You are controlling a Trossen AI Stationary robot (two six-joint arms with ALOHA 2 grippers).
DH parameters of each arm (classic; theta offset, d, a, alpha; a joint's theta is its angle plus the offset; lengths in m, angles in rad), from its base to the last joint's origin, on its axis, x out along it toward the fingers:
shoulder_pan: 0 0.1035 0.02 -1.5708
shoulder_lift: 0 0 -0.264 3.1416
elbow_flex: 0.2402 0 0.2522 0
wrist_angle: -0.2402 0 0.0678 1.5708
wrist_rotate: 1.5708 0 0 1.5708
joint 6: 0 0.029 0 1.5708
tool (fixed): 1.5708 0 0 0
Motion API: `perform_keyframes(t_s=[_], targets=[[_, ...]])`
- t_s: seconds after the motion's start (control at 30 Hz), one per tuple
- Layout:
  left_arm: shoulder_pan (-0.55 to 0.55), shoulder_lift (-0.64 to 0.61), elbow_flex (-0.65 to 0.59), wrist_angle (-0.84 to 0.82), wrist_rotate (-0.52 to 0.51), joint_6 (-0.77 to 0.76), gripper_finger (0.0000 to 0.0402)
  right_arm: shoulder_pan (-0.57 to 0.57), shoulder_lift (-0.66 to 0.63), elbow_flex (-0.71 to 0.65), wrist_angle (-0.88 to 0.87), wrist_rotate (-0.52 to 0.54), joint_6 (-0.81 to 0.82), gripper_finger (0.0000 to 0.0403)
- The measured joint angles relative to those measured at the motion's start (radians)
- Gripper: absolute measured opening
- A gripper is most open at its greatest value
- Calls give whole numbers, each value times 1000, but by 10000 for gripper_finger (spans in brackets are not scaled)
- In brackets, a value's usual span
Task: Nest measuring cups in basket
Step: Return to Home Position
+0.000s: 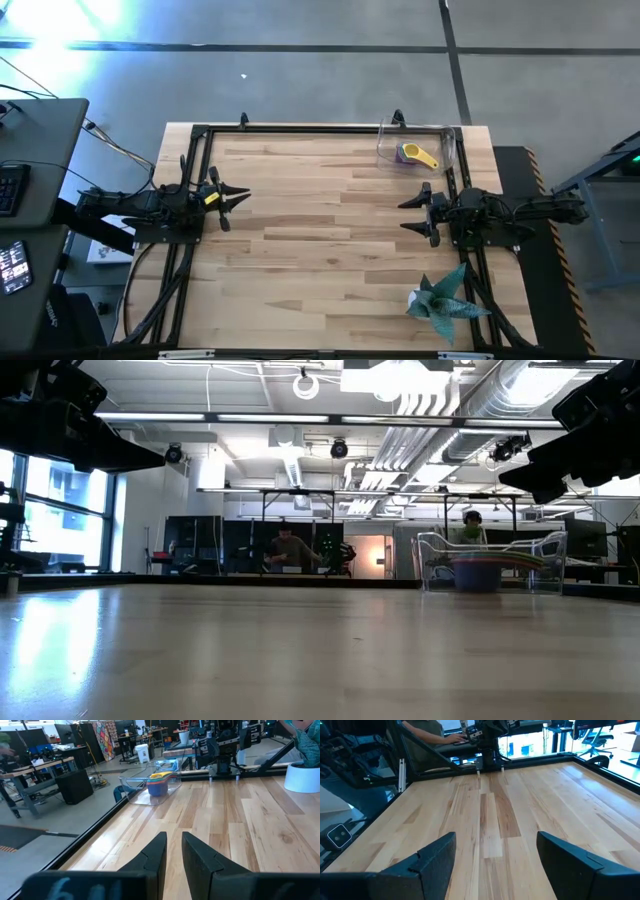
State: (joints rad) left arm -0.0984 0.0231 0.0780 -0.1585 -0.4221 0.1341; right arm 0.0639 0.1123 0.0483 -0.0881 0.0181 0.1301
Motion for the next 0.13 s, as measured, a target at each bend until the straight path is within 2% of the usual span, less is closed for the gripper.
perform_keyframes(t_s=[0.13], targets=[[0, 0, 0, 0, 0, 0, 49, 0, 0, 0, 0, 0, 0, 267]])
